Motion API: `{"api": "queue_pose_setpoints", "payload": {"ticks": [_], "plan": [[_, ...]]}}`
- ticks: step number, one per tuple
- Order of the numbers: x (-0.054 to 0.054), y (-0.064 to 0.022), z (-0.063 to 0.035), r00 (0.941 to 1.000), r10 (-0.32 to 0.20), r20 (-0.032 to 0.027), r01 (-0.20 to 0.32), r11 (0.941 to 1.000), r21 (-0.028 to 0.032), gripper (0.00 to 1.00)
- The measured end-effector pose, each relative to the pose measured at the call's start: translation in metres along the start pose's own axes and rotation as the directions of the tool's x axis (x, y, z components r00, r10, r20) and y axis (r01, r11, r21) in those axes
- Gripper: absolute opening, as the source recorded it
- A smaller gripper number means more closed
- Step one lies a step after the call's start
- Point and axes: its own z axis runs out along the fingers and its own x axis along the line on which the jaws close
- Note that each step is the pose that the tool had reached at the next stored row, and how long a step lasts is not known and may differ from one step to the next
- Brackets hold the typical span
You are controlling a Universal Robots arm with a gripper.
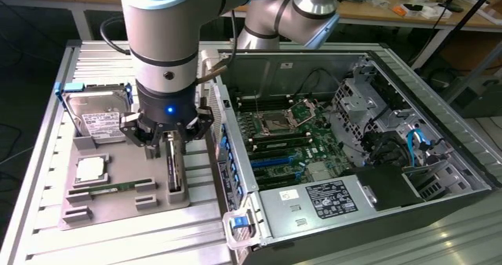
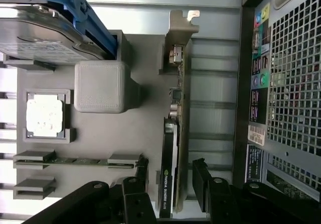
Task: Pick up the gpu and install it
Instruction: 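Pick up the gpu and move the gpu toward the slot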
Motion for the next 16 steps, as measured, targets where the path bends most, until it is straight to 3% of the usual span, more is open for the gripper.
{"api": "queue_pose_setpoints", "payload": {"ticks": [16], "plan": [[-0.004,-0.001,0.0203,0.998,0.063,0.0025,-0.063,0.998,-0.0011,0.48]]}}
